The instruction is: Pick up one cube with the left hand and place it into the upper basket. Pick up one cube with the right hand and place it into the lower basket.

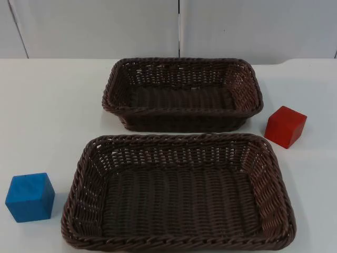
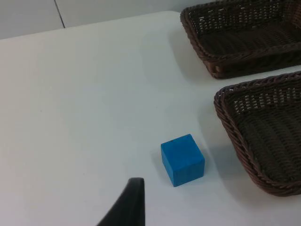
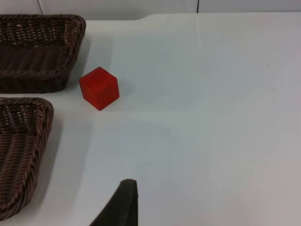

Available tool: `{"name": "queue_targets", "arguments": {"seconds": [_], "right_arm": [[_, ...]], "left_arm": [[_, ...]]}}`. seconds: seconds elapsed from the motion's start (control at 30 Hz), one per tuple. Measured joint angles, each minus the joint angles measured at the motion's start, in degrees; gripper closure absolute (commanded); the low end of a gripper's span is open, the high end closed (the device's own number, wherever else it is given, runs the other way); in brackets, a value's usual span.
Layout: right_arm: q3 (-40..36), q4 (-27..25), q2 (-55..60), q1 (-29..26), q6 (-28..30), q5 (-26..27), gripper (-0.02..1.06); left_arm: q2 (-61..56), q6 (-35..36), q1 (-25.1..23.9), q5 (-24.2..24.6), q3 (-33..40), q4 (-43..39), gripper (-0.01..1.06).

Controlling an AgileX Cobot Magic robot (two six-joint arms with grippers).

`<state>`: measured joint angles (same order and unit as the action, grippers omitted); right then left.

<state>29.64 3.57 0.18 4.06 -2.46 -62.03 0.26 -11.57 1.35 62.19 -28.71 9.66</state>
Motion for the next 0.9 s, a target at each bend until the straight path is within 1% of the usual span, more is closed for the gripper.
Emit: {"name": "queue_targets", "arguments": {"seconds": [0.23,0.9], "right_arm": [[0.00,2.02,0.00,0.00,0.00,0.00,-0.01],[0.00,2.05,0.00,0.00,0.00,0.00,-0.01]], "left_arm": [[0.00,0.00,0.00,0.00,0.00,0.00,0.00],[0.00,0.00,0.00,0.00,0.00,0.00,0.00]]}}
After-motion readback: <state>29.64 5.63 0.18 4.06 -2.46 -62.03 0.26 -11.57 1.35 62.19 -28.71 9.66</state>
